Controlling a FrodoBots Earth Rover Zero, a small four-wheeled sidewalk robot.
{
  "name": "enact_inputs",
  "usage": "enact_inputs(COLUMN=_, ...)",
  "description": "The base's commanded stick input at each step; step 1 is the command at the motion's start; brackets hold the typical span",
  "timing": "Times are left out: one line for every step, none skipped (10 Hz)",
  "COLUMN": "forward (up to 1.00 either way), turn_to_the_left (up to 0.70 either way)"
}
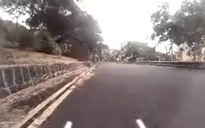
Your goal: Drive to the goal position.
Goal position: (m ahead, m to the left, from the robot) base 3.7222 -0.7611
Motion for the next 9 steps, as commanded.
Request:
enact_inputs(forward=0.7, turn_to_the_left=0.0)
enact_inputs(forward=0.7, turn_to_the_left=0.0)
enact_inputs(forward=0.7, turn_to_the_left=0.0)
enact_inputs(forward=0.7, turn_to_the_left=0.0)
enact_inputs(forward=0.7, turn_to_the_left=0.0)
enact_inputs(forward=0.7, turn_to_the_left=0.0)
enact_inputs(forward=0.7, turn_to_the_left=0.0)
enact_inputs(forward=0.7, turn_to_the_left=0.0)
enact_inputs(forward=0.7, turn_to_the_left=-0.02)
